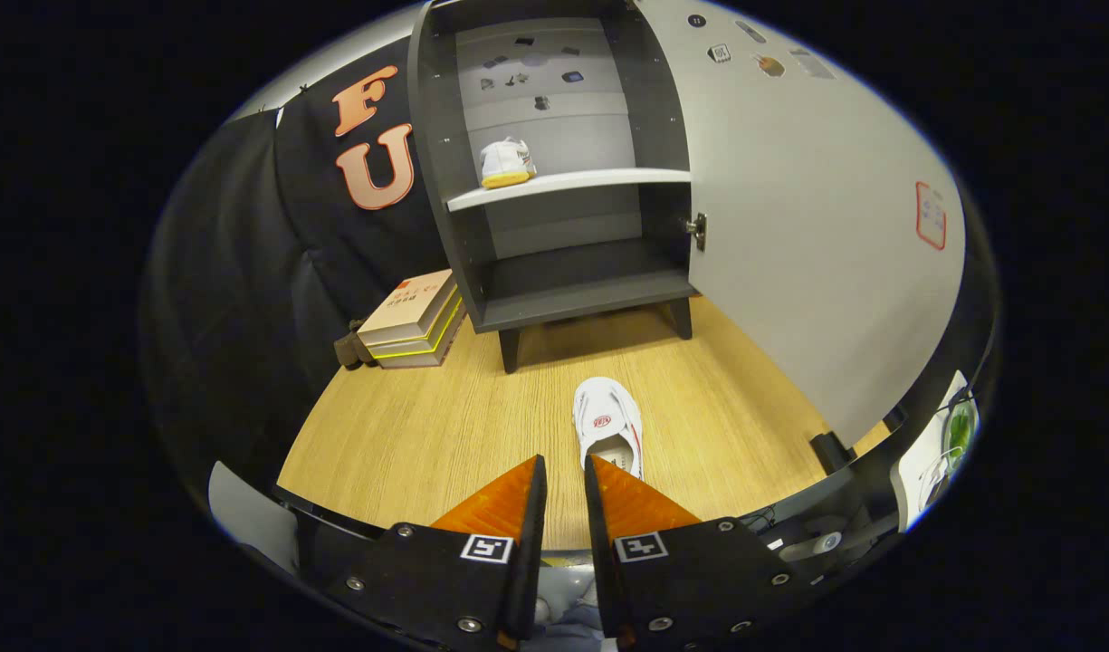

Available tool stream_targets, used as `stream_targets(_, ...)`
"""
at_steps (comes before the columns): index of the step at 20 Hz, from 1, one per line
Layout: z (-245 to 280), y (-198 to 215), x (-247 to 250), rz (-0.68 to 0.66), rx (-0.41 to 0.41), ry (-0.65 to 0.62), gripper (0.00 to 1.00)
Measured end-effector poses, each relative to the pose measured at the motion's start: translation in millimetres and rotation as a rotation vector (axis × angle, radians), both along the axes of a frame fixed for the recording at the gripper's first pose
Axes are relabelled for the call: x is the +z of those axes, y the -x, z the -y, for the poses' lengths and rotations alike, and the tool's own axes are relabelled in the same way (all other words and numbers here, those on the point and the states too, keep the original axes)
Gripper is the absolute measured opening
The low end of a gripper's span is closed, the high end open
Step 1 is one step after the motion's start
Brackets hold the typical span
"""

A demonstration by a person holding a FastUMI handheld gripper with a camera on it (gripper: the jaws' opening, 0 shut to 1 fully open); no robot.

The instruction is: Open the shoe cabinet door, grab the shoes and put them into the shoe cabinet, then close the shoe cabinet door.

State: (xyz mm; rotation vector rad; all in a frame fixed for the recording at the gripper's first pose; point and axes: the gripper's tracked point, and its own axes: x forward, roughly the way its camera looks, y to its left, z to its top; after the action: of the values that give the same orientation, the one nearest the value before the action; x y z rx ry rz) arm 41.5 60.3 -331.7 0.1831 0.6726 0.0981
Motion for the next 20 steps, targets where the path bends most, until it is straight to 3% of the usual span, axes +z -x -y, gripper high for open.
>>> stream_targets(10, -9.0, -53.0, -109.4, -0.146, 0.006, -0.068, 0.31)
stream_targets(20, -19.3, -93.4, -153.0, -0.202, 0.006, -0.092, 0.31)
